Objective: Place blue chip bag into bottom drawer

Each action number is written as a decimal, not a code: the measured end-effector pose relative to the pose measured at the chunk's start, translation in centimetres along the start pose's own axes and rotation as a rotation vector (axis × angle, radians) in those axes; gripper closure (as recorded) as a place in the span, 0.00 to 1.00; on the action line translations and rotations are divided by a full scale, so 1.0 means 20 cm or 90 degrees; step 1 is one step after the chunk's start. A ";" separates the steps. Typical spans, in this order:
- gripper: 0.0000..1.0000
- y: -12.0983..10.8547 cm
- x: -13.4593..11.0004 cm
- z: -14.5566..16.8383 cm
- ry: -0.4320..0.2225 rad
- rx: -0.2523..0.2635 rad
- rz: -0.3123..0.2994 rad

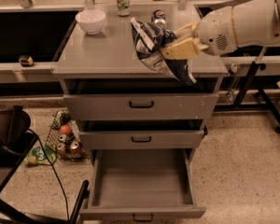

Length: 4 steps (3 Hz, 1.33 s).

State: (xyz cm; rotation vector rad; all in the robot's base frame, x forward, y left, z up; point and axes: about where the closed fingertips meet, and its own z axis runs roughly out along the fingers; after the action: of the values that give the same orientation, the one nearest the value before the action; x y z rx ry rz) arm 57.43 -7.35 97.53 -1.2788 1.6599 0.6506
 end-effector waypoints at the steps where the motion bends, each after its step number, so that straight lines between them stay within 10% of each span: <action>1: 1.00 0.10 0.18 0.10 0.071 -0.046 -0.006; 4: 1.00 0.33 0.96 0.28 0.200 -0.054 0.092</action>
Offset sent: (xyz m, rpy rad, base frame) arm -0.0560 -0.0025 -0.1769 -0.3411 0.2417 0.0714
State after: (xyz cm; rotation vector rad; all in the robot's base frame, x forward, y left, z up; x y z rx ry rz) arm 52.21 -9.35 77.22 -1.3847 2.0150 0.6347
